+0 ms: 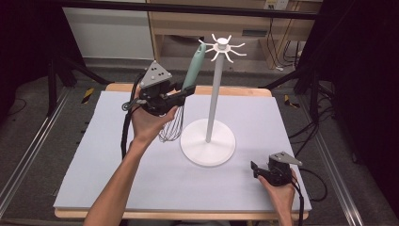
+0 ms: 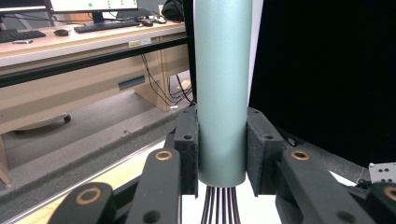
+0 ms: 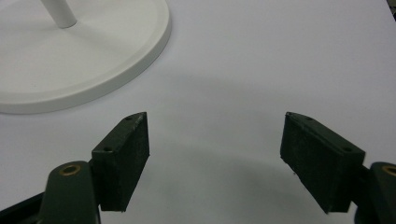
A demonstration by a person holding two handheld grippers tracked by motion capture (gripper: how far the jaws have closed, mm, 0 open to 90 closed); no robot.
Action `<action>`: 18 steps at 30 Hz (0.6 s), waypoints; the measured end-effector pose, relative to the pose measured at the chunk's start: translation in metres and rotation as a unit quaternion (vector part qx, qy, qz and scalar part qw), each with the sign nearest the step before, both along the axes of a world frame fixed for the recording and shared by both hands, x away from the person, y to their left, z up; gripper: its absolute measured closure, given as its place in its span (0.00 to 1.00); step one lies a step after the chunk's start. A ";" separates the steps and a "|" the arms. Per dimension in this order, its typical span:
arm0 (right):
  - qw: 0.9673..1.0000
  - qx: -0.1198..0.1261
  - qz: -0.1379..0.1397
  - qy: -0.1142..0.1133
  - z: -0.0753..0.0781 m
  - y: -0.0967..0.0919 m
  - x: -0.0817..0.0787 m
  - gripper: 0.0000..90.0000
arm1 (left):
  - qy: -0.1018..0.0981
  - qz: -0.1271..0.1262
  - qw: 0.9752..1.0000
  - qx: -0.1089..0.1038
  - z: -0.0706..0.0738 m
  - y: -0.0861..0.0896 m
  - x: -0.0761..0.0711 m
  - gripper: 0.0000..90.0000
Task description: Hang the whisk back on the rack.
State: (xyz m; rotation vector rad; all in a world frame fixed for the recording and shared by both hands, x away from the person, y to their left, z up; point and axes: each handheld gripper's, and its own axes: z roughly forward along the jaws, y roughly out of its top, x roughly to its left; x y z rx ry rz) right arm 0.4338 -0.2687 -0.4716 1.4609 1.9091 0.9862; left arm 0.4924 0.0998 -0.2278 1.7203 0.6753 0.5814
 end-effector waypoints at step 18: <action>1.000 0.002 0.002 0.002 -0.001 0.001 0.001 0.27 | 0.003 -0.002 1.000 0.000 -0.009 -0.012 0.007 0.76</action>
